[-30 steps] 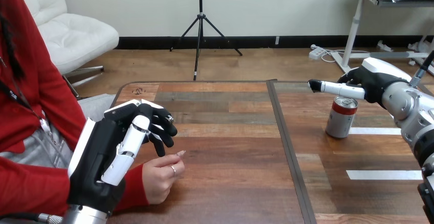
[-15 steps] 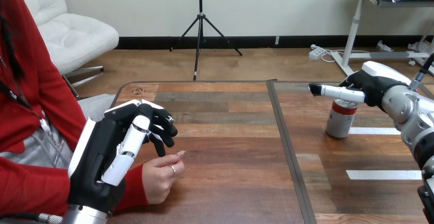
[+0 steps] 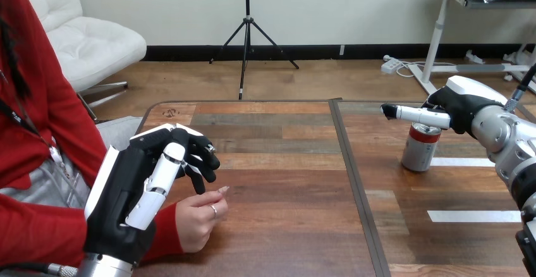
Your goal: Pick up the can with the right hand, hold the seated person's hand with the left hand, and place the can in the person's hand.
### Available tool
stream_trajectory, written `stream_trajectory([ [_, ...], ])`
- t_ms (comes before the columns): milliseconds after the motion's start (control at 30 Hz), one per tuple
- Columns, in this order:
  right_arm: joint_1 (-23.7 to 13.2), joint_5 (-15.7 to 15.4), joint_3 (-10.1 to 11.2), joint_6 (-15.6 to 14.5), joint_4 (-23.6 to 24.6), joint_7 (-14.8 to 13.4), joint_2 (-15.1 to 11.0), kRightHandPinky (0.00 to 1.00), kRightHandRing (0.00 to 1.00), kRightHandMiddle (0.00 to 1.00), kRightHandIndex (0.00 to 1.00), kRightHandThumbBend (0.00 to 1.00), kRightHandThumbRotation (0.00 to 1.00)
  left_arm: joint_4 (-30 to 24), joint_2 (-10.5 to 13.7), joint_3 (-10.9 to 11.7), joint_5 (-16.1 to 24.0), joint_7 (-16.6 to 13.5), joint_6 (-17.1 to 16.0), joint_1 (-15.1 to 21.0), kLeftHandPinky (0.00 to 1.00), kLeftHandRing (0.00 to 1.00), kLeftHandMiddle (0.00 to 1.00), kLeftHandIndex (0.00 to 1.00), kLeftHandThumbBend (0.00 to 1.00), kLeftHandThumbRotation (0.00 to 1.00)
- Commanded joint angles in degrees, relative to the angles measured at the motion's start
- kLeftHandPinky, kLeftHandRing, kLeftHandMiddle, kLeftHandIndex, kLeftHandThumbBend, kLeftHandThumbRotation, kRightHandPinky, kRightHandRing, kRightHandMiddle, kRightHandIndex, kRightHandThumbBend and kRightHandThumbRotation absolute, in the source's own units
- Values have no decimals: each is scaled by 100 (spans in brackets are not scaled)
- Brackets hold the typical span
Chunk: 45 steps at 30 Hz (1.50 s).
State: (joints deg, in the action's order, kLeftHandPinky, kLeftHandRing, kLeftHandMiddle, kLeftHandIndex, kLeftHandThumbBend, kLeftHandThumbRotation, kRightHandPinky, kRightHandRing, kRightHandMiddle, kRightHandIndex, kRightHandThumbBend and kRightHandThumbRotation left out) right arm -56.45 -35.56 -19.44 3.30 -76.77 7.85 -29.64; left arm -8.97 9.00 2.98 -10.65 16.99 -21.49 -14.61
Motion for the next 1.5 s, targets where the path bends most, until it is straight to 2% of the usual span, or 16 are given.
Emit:
stream_trajectory([
  [0,-214,14,-63,55,71,-19,-27,66,71,72,67,96,100,-25,5,28,-29,25,-139,318,25,39,45,44,15,75],
  [1100,-286,27,-53,102,79,-133,-46,59,55,55,54,97,100,-35,11,31,-8,-3,-19,376,25,40,44,44,15,78],
  [1467,-336,22,-49,64,84,-182,-36,58,51,51,50,97,100,-13,16,21,12,-10,-34,413,25,40,44,44,11,79],
])
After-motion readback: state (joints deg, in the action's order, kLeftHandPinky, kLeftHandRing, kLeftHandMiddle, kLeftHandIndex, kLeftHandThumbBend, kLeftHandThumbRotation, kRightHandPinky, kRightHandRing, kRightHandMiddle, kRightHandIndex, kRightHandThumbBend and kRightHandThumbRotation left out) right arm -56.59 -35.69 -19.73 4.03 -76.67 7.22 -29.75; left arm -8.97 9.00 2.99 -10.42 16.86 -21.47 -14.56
